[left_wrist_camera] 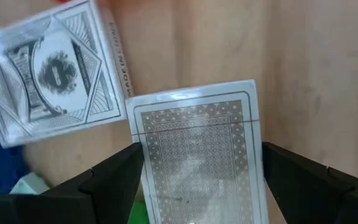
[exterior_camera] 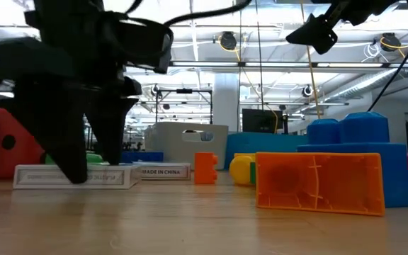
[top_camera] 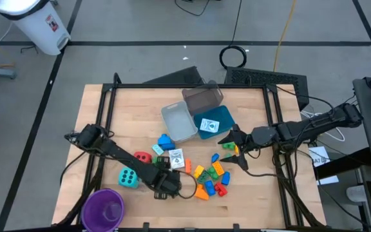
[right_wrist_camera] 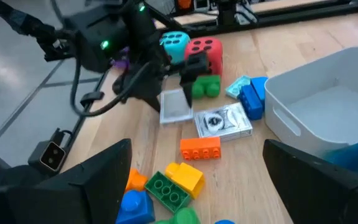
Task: Pick & Place Toys
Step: Put the brown deck of cards into the blue bin
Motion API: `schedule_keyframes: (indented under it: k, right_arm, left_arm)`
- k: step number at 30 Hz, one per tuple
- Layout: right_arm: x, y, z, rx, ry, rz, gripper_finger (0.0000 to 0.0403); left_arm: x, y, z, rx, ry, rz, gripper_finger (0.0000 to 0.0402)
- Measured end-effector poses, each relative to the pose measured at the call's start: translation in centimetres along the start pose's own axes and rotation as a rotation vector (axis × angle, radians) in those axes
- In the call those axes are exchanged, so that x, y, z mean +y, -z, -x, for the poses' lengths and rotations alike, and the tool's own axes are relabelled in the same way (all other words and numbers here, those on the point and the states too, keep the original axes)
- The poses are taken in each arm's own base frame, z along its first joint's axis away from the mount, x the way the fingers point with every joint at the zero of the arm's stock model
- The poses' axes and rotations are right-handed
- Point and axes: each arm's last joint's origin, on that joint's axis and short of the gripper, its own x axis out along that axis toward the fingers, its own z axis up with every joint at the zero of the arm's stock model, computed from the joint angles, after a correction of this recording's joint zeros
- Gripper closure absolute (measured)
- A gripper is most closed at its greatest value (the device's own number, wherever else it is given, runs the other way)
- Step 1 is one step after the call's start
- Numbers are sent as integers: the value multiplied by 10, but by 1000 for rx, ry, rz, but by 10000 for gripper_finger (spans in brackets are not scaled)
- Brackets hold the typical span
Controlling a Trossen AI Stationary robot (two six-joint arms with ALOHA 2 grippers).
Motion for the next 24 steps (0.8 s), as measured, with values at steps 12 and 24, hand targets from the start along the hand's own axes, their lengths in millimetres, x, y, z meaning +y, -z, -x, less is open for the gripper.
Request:
schedule_keyframes:
  k: [12, 24]
  right_arm:
    - [0, 2, -3, 15, 1, 0, 69]
    - [0, 2, -3, 14, 4, -10, 69]
  left_arm:
    - [10, 0, -19, -126, -122, 60, 78]
    - [1, 4, -29, -176, -155, 55, 132]
